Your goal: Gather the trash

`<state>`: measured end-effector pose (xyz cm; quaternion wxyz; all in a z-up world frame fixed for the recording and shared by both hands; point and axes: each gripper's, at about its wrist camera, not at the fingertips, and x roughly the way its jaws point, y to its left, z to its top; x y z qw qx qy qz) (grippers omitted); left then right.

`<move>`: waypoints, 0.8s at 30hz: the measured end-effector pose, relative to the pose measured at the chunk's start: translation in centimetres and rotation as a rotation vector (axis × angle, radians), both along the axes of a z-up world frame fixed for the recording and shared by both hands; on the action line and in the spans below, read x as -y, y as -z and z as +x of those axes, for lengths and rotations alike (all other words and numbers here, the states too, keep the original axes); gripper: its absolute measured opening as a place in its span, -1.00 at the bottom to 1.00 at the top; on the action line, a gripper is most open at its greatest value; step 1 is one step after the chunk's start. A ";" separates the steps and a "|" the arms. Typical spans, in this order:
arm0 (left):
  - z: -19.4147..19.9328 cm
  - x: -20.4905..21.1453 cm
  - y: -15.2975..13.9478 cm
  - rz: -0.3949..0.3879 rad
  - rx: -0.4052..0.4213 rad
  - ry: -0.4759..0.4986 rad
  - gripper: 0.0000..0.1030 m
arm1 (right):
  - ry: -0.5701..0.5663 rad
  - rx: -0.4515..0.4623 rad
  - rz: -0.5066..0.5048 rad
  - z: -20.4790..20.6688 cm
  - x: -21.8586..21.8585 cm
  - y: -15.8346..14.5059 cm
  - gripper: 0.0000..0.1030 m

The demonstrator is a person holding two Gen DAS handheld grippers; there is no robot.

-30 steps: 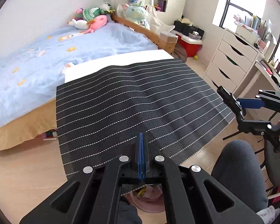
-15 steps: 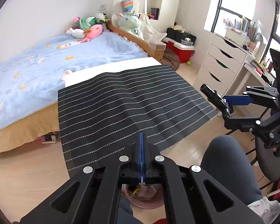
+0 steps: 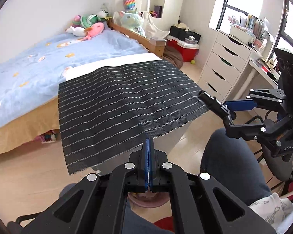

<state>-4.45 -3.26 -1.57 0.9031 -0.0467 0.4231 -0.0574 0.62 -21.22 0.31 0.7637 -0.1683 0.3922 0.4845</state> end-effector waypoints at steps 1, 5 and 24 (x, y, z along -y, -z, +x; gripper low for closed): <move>-0.1 0.0 0.0 0.000 0.000 0.001 -1.00 | -0.002 -0.005 -0.001 -0.1 -0.1 0.2 0.00; -0.5 0.1 -0.1 -0.008 0.002 0.005 -1.00 | -0.014 -0.019 -0.001 -0.4 -0.2 0.6 0.00; -0.5 -0.6 0.2 0.010 0.008 -0.042 0.85 | 0.032 -0.033 0.001 0.3 0.1 1.3 0.94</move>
